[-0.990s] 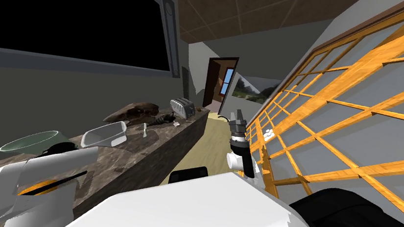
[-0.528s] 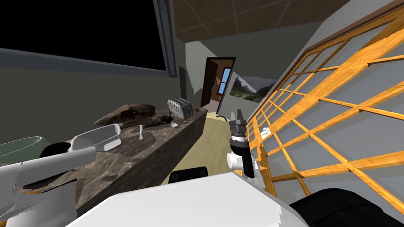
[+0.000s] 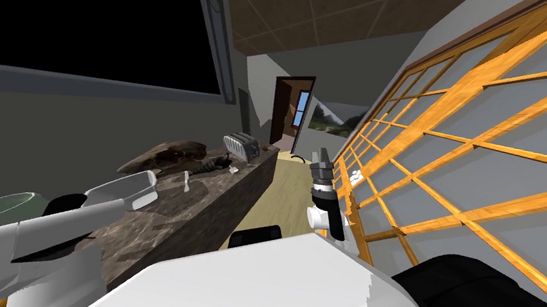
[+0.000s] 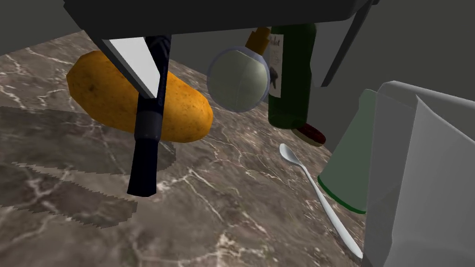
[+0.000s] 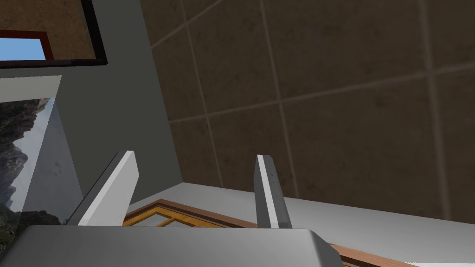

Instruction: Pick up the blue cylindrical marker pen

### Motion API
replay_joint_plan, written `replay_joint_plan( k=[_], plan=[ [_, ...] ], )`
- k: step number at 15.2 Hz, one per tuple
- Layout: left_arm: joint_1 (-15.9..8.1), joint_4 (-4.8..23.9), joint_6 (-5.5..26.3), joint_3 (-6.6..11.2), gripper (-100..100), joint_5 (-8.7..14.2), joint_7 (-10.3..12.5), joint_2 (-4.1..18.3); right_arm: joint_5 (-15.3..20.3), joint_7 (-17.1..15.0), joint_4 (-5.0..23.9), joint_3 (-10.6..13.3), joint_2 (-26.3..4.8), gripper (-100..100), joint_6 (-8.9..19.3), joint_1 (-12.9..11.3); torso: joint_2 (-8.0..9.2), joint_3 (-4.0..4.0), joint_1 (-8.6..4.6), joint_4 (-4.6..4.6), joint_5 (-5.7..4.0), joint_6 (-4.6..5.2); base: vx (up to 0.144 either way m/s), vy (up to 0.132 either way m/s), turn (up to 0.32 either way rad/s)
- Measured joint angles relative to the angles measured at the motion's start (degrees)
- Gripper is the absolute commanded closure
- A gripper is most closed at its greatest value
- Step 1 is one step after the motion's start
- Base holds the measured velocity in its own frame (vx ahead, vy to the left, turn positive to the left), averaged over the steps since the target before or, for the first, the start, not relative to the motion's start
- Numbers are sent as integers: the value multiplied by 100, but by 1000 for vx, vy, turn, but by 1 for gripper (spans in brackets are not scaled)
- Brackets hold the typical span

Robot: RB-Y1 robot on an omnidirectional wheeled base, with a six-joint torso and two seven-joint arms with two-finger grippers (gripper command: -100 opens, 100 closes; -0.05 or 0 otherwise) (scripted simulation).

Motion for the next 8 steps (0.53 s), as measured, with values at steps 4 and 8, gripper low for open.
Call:
replay_joint_plan(
  k=[4, 8],
  plan=[
    [-115, 121, 439, 199, -100, -133, -29, -48, 0, 0, 0, 0, 0, 0, 0, 0, 1, 1, 4, 0, 1, 0, 6, 16, -73],
    [-204, 195, 859, 364, -100, -256, -58, -100, 0, 0, 0, 0, 0, 0, 0, 0, 5, 3, 5, 1, 1, -1, -3, 21, -53]
  ],
)
